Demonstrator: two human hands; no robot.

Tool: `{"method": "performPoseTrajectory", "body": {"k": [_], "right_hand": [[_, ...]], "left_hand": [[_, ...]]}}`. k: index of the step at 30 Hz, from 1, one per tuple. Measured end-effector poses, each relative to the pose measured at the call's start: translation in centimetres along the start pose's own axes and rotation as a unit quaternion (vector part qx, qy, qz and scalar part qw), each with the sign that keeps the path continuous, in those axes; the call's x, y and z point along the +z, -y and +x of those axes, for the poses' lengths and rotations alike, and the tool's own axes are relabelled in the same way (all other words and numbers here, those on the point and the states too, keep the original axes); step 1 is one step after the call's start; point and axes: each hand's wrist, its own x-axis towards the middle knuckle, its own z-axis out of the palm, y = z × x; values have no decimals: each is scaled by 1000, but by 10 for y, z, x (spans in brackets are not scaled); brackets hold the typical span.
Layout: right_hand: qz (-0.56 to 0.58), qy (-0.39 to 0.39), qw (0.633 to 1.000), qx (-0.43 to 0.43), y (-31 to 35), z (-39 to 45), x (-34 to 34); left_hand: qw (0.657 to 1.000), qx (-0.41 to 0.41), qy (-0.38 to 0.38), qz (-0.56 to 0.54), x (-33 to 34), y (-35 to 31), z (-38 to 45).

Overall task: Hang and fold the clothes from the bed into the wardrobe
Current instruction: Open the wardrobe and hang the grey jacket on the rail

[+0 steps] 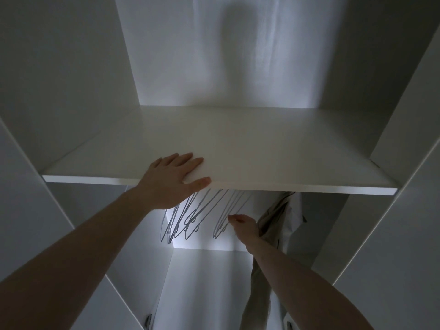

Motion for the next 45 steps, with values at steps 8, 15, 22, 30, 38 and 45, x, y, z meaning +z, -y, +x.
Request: {"method": "performPoseTrajectory", "body": {"k": [8, 15, 22, 30, 38, 45], "right_hand": [[34, -21, 998, 48, 18, 21, 24], [29, -46, 996, 74, 34, 61, 48], [-70, -103, 991, 39, 60, 50, 63], [-36, -190, 981, -31, 35, 0, 50], [18, -208, 976, -69, 28, -38, -3], [54, -216, 971, -89, 10, -99, -36]], "left_hand": [[1000, 1, 4, -5, 0, 1, 0], [1000, 2, -10, -12, 2, 0, 1], [1000, 3, -23, -11, 7, 1, 4], [1000, -1, -12, -7, 5, 1, 1], [1000, 6, -4, 19, 4, 3, -1], [999, 11, 7, 31, 2, 2, 0]]}}
